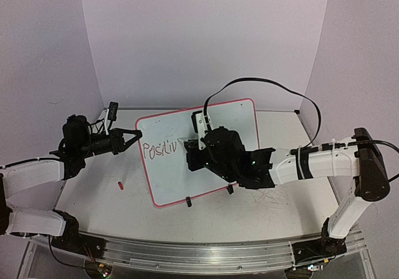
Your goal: Write a sentence on the whiteboard
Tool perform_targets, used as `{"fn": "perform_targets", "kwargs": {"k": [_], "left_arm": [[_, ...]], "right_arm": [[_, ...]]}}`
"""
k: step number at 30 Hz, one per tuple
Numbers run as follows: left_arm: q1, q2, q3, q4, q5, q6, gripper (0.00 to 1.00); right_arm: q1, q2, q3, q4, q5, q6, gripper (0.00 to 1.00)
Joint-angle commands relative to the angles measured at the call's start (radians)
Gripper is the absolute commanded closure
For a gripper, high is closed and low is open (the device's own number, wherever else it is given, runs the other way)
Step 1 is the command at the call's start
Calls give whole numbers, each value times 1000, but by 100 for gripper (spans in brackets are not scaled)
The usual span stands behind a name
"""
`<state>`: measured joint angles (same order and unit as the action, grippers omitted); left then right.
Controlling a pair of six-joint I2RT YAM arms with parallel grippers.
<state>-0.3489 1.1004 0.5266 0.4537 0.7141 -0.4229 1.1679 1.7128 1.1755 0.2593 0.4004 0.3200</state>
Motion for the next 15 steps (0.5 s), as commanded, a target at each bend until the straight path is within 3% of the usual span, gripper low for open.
{"fn": "perform_targets", "kwargs": {"k": [1,15], "left_arm": [[-7,-6,21,32,13,37,100],[-7,-1,26,31,14,38,100]], "right_arm": [[-1,19,53,-38,45,24,100],[14,-75,-46,16,-12,32,100]]}}
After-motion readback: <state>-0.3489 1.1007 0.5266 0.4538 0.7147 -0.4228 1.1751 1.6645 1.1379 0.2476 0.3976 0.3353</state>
